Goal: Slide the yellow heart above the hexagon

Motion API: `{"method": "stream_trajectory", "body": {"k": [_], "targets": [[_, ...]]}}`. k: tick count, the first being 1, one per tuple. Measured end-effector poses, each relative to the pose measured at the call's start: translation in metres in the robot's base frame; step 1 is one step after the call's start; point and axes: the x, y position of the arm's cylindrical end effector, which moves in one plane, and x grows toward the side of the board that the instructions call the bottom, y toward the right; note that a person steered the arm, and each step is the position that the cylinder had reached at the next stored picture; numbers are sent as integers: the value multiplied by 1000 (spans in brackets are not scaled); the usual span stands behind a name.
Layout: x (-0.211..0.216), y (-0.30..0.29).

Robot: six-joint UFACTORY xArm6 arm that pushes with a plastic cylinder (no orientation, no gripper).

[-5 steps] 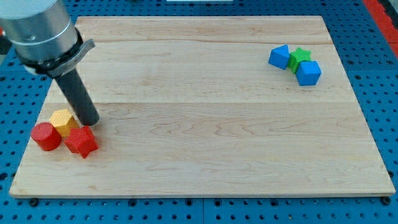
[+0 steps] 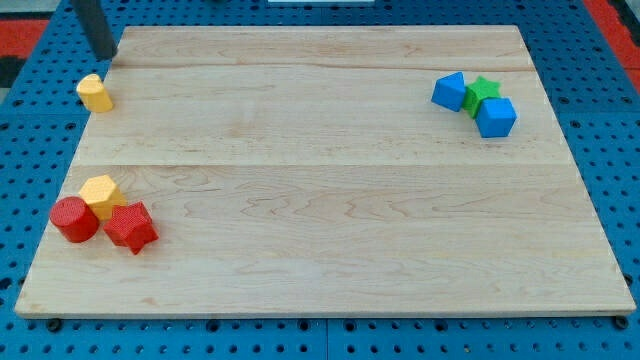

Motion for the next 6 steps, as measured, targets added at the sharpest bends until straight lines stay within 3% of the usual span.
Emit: {"method": "stream_trajectory", "body": {"k": [1, 3, 6], "targets": [[10, -1], [79, 0], [135, 37]]}}
